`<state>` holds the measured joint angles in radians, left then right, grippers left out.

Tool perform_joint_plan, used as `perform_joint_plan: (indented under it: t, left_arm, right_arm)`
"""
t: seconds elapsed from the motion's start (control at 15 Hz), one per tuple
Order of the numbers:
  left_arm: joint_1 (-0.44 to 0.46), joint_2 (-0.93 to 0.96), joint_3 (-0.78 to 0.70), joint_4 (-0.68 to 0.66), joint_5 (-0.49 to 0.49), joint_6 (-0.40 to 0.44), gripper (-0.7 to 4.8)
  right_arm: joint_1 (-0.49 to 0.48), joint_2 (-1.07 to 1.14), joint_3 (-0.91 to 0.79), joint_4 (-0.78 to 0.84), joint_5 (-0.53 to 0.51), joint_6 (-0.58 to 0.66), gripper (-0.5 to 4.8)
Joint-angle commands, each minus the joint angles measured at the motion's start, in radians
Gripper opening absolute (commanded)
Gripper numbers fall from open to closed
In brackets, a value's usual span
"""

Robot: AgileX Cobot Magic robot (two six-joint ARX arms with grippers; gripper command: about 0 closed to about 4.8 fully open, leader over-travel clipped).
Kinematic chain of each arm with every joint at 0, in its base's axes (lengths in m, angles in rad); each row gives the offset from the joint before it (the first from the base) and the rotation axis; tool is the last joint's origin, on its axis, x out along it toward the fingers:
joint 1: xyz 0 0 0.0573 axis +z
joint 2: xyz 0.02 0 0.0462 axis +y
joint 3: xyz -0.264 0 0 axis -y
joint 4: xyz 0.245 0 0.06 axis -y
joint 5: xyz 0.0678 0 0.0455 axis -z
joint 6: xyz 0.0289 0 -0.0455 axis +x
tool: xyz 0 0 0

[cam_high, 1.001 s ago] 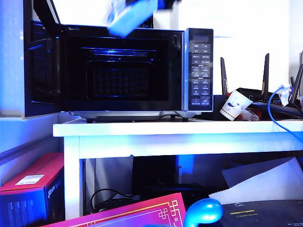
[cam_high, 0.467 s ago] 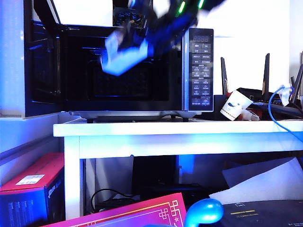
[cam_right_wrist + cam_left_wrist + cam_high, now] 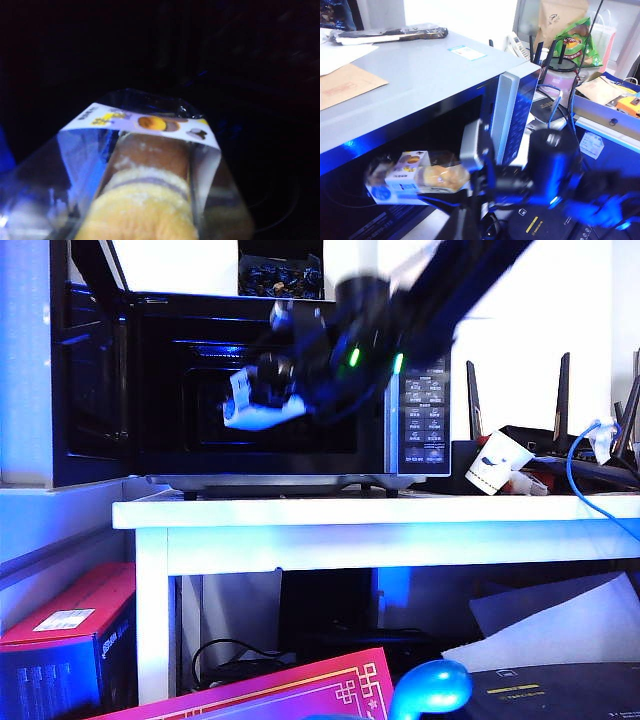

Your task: Open the microwave door, place the box of snacks from the top of the microwave inside, then close the microwave door.

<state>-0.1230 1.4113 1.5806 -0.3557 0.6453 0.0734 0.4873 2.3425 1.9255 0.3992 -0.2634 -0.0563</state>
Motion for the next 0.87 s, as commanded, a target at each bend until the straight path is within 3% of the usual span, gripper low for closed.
perform_joint_plan:
  t: [0.07, 0.2, 0.4, 0.87]
  left_arm:
    - [0.0, -0.005, 0.005, 0.013, 0.006, -0.003, -0.05]
    - [0.0, -0.005, 0.005, 0.014, 0.006, -0.002, -0.05]
    - [0.0, -0.005, 0.005, 0.014, 0.006, -0.002, -0.05]
    - [0.0, -0.005, 0.005, 0.013, 0.006, -0.003, -0.05]
  right_arm:
    - [0.011, 0.041, 0.006, 0.153, 0.125, 0.003, 2.73]
    - [0.028, 0.053, 0.006, 0.156, 0.214, 0.002, 2.73]
    - [0.031, 0.086, 0.053, 0.145, 0.22, 0.004, 2.74]
    - [0.031, 0.333, 0.492, -0.014, 0.221, 0.005, 2.74]
